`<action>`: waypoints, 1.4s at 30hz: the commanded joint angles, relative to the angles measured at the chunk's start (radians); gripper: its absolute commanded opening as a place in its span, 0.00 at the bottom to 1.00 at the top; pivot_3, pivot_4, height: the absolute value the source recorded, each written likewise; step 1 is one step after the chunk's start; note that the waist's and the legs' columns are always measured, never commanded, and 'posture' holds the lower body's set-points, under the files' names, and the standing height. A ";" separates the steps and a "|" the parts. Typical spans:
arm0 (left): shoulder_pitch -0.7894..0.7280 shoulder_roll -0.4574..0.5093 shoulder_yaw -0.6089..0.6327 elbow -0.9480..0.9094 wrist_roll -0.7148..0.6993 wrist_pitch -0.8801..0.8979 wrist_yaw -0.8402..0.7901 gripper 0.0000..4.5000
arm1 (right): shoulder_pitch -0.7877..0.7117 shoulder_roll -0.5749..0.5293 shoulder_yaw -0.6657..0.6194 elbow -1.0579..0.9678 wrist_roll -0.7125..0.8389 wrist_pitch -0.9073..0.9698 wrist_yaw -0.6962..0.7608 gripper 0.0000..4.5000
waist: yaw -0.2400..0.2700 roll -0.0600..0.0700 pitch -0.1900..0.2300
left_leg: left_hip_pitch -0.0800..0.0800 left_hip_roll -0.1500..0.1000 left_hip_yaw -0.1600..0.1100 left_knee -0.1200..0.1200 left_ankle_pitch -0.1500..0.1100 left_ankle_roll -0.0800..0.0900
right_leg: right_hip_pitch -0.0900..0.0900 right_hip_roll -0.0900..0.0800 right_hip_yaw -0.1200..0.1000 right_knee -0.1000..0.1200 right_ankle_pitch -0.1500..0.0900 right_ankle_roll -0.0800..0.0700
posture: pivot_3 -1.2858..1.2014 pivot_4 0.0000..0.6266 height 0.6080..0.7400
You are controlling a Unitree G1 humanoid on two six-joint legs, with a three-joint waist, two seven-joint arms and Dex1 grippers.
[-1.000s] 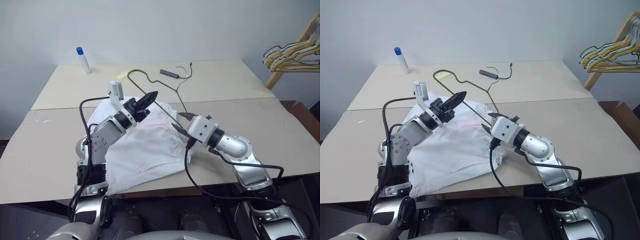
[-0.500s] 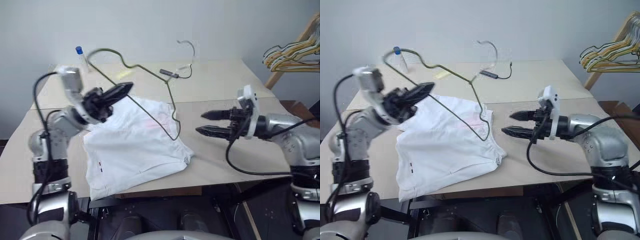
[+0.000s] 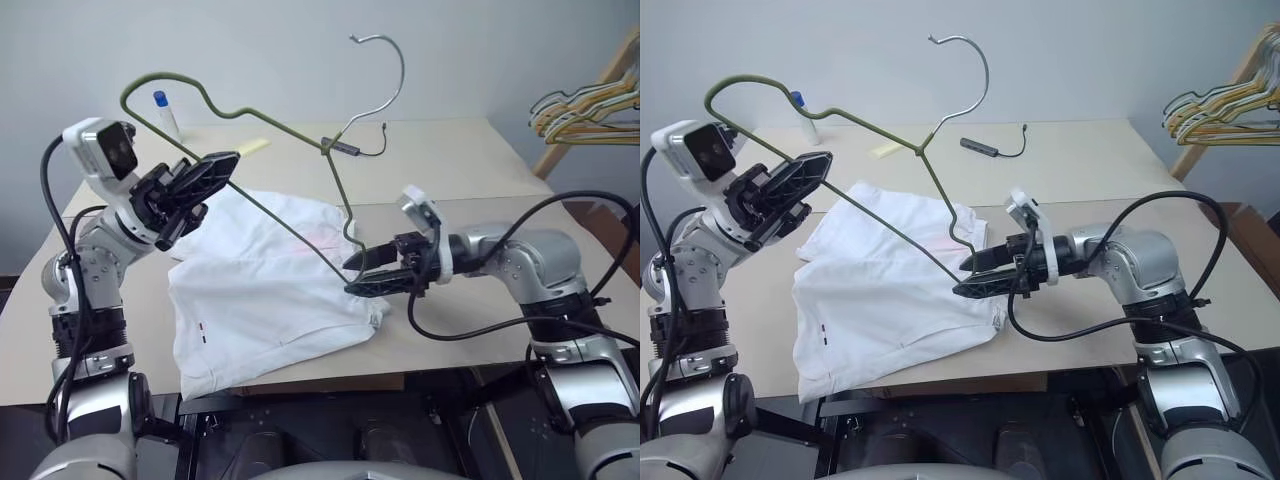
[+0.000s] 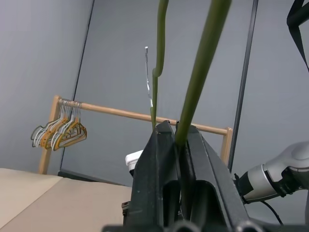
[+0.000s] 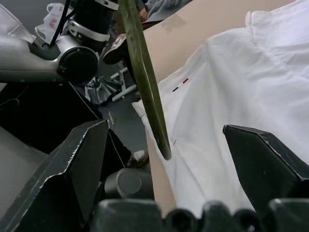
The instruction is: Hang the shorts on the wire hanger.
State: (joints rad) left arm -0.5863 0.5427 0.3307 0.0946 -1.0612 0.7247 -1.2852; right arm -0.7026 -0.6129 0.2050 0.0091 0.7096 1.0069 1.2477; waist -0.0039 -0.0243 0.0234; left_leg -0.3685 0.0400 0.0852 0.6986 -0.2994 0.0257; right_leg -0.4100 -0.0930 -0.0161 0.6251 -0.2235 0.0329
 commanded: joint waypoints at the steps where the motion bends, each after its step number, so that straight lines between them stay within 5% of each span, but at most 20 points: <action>1: -0.005 -0.013 0.009 -0.040 -0.008 -0.023 0.004 0.00 | -0.026 0.010 -0.018 -0.024 0.014 0.017 -0.008 0.99 | 0.004 0.000 0.000 | -0.001 0.000 0.000 0.000 0.000 0.000 | -0.001 0.000 0.000 0.000 0.000 0.000 | 0.54 0.00 1.00; 7: 0.001 -0.021 0.008 -0.041 0.000 -0.032 0.000 0.00 | -0.031 0.017 -0.031 -0.026 0.028 0.040 -0.013 0.99 | 0.007 0.000 0.000 | -0.001 -0.001 0.001 0.000 0.000 0.000 | -0.002 0.000 0.001 0.000 0.000 0.001 | 0.54 0.00 1.00; 20: 0.002 -0.023 -0.012 -0.031 0.028 -0.044 -0.017 0.00 | -0.039 0.012 -0.043 -0.015 0.021 0.039 -0.026 0.00 | 0.005 0.000 0.000 | -0.002 0.000 0.001 0.000 0.000 0.000 | -0.003 0.000 0.001 0.001 0.000 0.001 | 0.54 0.00 1.00; 25: 0.021 -0.060 -0.028 -0.028 0.081 -0.109 0.010 0.21 | -0.030 0.024 -0.056 -0.027 0.028 0.044 -0.039 0.00 | 0.006 0.000 0.000 | -0.002 -0.001 0.001 0.000 0.000 0.000 | -0.003 0.000 0.001 0.001 0.000 0.001 | 0.54 0.00 1.00; 31: 0.050 -0.031 -0.113 -0.005 0.214 -0.142 0.024 0.66 | -0.013 0.058 -0.119 -0.051 0.056 0.033 -0.103 0.00 | 0.006 0.000 0.000 | -0.002 -0.001 0.003 0.000 0.000 0.000 | -0.003 0.000 0.001 0.001 0.000 0.001 | 0.54 0.00 1.00; 35: 0.071 0.045 -0.264 -0.025 0.463 -0.231 0.089 0.96 | 0.000 0.041 -0.206 -0.031 0.086 0.101 -0.171 0.00 | 0.006 0.000 0.000 | -0.002 -0.001 0.005 0.000 0.000 0.000 | -0.003 0.000 0.001 0.001 0.000 0.001 | 0.54 0.00 1.00; 42: 0.106 0.157 -0.380 -0.040 0.705 -0.389 0.117 0.99 | 0.133 -0.156 -0.235 -0.051 0.101 0.218 -0.147 0.00 | 0.018 0.000 0.000 | -0.010 -0.001 0.007 0.000 0.000 0.000 | -0.012 -0.001 0.002 0.001 0.001 0.000 | 0.54 0.00 1.00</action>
State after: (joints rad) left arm -0.4782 0.6802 -0.0479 0.0823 -0.3884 0.3795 -1.1686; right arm -0.5689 -0.7311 0.0073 -0.0191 0.7778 1.1902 1.0758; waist 0.0145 -0.0243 0.0233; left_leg -0.3785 0.0391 0.0920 0.6981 -0.2995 0.0259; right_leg -0.4221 -0.0939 -0.0144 0.6257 -0.2230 0.0333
